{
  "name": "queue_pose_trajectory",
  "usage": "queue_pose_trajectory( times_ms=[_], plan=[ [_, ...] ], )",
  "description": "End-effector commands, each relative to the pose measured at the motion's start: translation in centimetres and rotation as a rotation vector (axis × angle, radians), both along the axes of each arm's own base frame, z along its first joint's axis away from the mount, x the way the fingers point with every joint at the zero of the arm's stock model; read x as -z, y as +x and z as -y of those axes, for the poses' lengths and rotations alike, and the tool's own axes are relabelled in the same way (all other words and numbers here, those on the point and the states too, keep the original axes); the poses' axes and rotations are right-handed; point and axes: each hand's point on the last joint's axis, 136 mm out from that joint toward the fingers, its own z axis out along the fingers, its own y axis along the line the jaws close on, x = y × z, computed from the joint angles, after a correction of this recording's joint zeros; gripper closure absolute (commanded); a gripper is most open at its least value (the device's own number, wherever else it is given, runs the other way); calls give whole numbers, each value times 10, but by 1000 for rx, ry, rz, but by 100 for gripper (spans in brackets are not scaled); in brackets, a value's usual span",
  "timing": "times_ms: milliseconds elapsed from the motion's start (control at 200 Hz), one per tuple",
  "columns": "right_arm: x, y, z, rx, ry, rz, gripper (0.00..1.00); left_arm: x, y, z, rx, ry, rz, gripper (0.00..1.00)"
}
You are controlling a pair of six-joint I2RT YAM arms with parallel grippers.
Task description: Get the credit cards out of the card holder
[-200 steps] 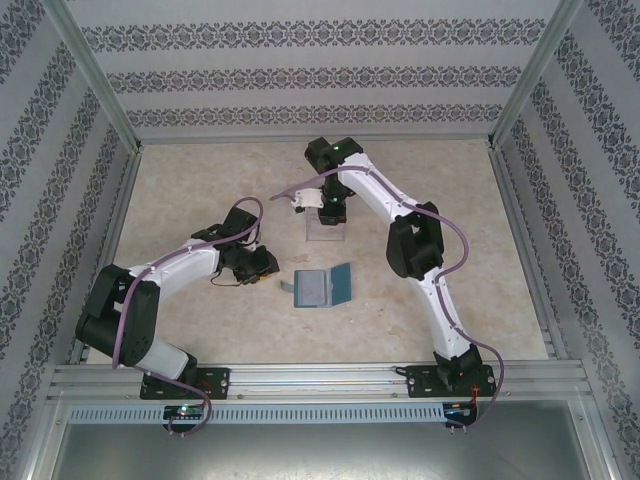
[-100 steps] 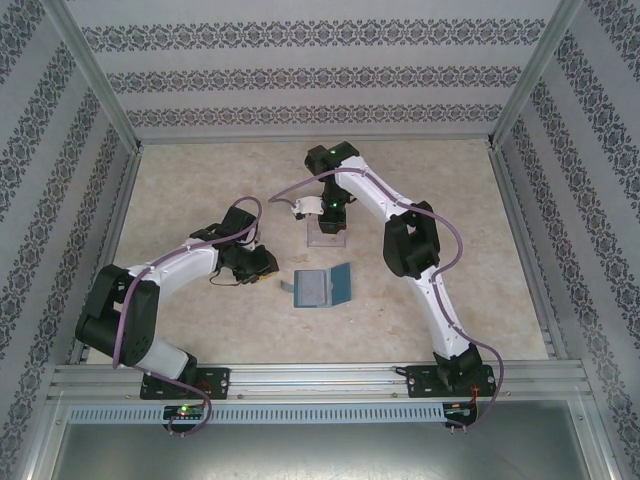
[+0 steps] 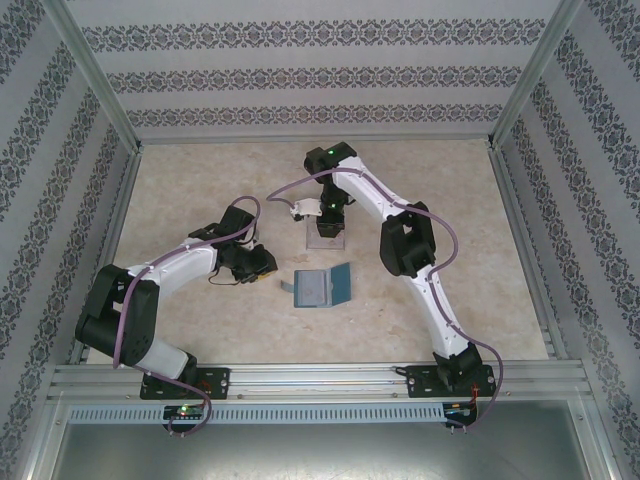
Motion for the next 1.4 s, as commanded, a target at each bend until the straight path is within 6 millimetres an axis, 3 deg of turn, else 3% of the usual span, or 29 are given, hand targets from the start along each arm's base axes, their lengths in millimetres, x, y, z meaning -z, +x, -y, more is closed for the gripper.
queue_pose_trajectory(
  times_ms=[0, 340, 689, 989, 1199, 1394],
  plan=[
    [-10, -4, -10, -16, 34, -7, 79, -4, 4, -2, 7, -1, 15, 77],
    [-51, 10, -10, 10, 84, 107, 71, -9, 6, -1, 6, -1, 25, 77],
    [-66, 31, -11, 140, 125, 224, 70, -20, 9, 5, 45, -7, 39, 77],
    [-79, 59, -5, 596, 230, 317, 70, -28, 13, 27, 98, -29, 55, 77],
    [-90, 48, 10, 895, 317, 294, 74, -23, 12, 45, 146, -33, 32, 77],
    [-83, 27, 24, 1192, 331, 169, 80, -22, 10, 61, 180, -39, 21, 78]
  ],
)
